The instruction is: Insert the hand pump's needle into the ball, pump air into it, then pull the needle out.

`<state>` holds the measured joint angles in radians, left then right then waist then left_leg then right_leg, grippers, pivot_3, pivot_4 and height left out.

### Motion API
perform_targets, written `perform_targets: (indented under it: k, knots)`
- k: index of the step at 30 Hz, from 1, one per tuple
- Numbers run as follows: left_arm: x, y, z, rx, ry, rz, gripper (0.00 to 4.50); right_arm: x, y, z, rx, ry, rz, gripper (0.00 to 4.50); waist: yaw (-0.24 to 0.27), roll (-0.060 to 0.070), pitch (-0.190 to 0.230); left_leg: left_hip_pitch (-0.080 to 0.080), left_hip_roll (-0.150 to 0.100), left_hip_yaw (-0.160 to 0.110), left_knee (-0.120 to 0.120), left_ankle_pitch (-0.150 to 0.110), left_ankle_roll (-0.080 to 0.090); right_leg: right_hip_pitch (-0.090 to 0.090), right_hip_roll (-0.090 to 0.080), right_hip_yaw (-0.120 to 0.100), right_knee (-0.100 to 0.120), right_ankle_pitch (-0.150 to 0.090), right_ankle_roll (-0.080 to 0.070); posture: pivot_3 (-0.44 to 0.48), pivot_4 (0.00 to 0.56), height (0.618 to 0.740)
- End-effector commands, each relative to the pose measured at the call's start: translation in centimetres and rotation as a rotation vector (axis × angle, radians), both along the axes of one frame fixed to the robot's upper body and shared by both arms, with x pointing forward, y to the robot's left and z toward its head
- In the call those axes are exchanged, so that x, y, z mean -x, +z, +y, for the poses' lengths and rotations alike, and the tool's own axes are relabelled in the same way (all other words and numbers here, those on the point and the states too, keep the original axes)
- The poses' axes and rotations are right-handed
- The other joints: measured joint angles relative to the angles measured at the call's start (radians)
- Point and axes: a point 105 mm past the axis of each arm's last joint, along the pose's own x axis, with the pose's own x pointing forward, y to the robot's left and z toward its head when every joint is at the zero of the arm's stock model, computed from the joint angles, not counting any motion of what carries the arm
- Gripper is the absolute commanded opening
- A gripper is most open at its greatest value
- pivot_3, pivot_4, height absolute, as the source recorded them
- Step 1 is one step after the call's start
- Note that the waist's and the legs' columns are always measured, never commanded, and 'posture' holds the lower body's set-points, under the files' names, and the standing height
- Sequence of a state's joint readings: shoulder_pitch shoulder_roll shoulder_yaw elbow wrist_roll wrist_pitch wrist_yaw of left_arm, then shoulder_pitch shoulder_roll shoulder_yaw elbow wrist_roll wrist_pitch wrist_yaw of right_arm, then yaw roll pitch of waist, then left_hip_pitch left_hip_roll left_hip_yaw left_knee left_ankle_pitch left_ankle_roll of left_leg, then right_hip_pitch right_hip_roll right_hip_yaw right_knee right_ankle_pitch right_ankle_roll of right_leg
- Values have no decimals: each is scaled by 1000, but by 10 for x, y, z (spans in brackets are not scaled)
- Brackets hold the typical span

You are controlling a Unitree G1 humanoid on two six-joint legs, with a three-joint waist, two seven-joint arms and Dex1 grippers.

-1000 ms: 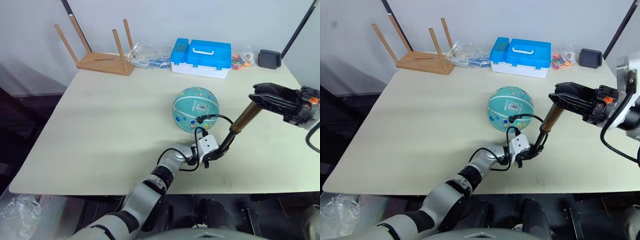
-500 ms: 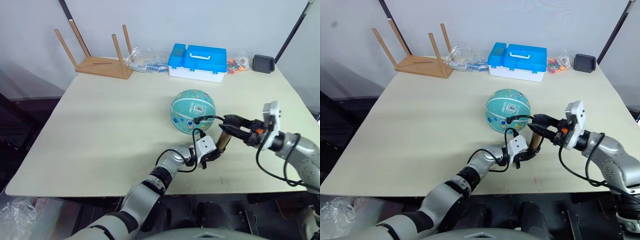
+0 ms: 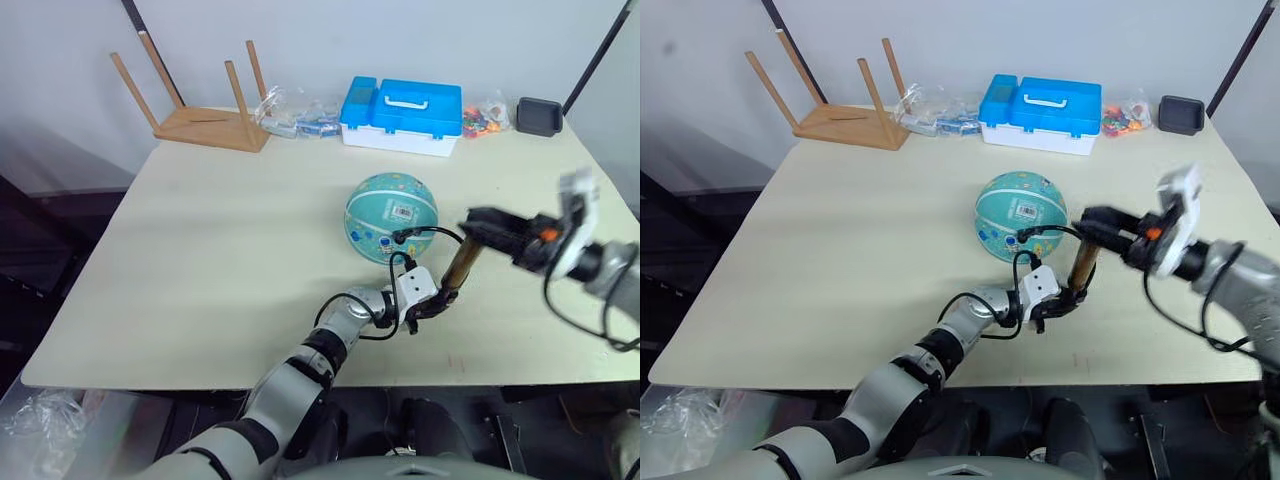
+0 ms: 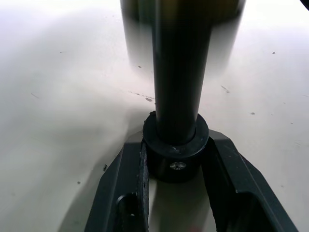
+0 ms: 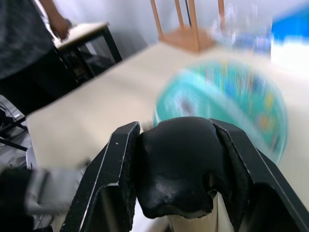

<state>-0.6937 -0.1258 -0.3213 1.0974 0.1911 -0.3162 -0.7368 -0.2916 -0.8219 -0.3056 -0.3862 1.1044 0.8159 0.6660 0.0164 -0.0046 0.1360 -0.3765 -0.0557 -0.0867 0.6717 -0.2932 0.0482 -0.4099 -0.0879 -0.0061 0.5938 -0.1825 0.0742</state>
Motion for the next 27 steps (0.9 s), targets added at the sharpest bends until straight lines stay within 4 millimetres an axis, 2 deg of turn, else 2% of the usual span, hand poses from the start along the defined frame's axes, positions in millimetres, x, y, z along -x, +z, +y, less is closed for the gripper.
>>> perform_targets:
  k: [1, 4, 6, 7, 15, 18, 20, 24, 27]
  knots:
    - [11, -30, 15, -79, 23, 101, 1050, 26, 78, -7, -51, 10, -241, 1683, 1, 0, 0, -2, 0, 0, 0, 0, 0, -2, 0, 0, 0, 0, 0, 0, 150, 740]
    - [11, -30, 13, -77, 21, 102, 1050, 30, 96, -13, -54, -17, -253, 1683, 1, 0, 0, -3, -1, 0, -1, 0, 0, -3, -1, -1, 0, 0, 0, 0, 150, 740]
    - [12, -30, 12, -75, 19, 102, 1050, 29, 94, -14, -46, -32, -227, 1683, 2, -2, 1, -4, 0, 0, -1, 0, 0, -3, -2, -1, -1, 0, 0, 0, 150, 740]
    - [12, -30, 12, -73, 19, 103, 1050, 27, 85, -14, -25, -39, -200, 1683, 2, -2, 1, -4, 0, 0, -1, 0, 0, -3, -2, -1, -1, 0, 0, 0, 150, 740]
    - [14, -31, 10, -68, 18, 102, 1050, -1, -23, -7, 61, -79, 57, 1683, -1, -10, -5, 0, 0, 0, 0, 0, 0, 0, -1, -1, 0, 0, 0, 0, 150, 740]
    - [13, -31, 11, -66, 26, 102, 1050, -8, -79, -3, 99, -92, 171, 1683, -4, -17, -13, 4, 1, 1, 0, 0, 0, 3, 1, 0, 1, 0, 0, 0, 150, 740]
    - [13, -31, 13, -66, 31, 102, 1050, -7, -110, 5, 127, -77, 221, 1683, -6, -18, -15, 15, 4, 1, -2, -1, 0, 12, 2, 0, 0, -2, 1, 0, 150, 740]
    - [13, -32, 13, -65, 36, 103, 1050, -5, -153, 14, 171, -66, 292, 1683, -7, -19, -20, 18, 5, 1, -2, -1, 0, 14, 4, -1, 0, -4, 4, 0, 150, 740]
    - [13, -32, 13, -65, 38, 103, 1050, -8, -163, 16, 176, -64, 294, 1683, -7, -19, -22, 19, 6, 1, -2, -1, 0, 15, 5, -1, 0, -4, 4, 0, 150, 740]
